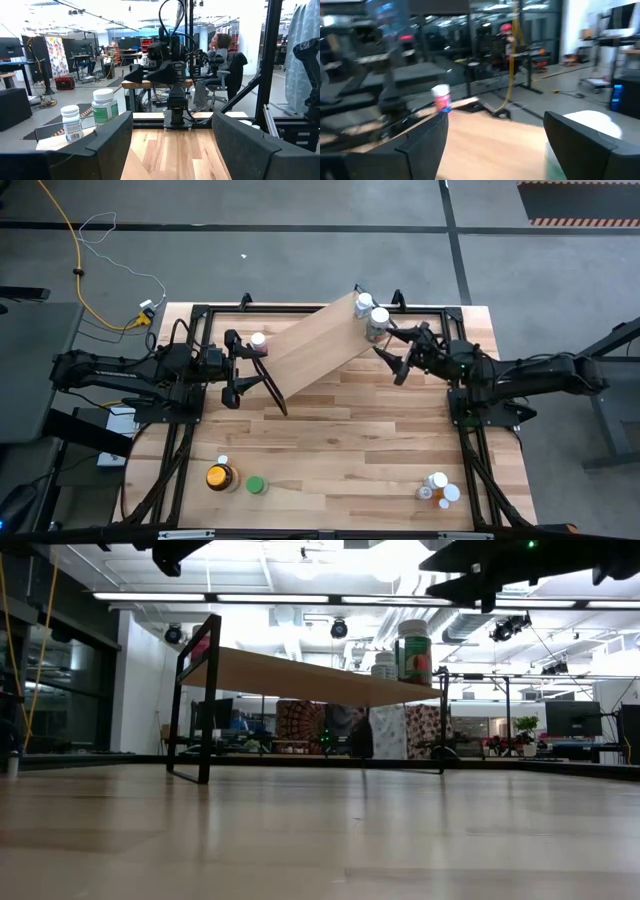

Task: Pick and place medicine bottles onto shelf by color
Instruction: Put the blue medicine bottle on the shelf

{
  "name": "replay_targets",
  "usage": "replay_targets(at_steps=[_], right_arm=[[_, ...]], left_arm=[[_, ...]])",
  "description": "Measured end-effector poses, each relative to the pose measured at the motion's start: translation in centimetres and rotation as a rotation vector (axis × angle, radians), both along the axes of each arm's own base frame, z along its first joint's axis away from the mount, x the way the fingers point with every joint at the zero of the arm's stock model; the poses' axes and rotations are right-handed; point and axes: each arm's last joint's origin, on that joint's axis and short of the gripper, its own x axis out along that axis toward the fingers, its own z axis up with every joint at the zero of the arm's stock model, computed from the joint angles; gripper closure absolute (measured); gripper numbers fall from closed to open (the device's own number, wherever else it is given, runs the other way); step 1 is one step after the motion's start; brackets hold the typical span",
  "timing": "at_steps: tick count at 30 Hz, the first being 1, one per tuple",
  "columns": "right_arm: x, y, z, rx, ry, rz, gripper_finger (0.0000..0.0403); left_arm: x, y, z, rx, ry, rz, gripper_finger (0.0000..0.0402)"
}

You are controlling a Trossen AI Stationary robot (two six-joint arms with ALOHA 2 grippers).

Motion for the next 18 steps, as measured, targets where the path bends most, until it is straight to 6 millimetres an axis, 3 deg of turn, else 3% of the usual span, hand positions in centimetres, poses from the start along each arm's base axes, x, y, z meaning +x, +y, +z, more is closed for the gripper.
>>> replay_targets(at_steps=[13,15,18], right_arm=[[-0.21,-0.41,-0.13,0.107,-0.038,-0.153,0.0084],[0.00,-0.22,-0.28,0.098,-0.016,-0.071,0.0084],[0.37,0.56,-0.40,0.076,0.016,0.187,0.0084]], left_arm=[[0.00,0.00,0.00,0.000,0.000,0.000,0.0141],[0.00,0.00,0.00,0.000,0.000,0.000,0.0141],[0.00,0.00,0.00,0.000,0.000,0.000,0.0141]])
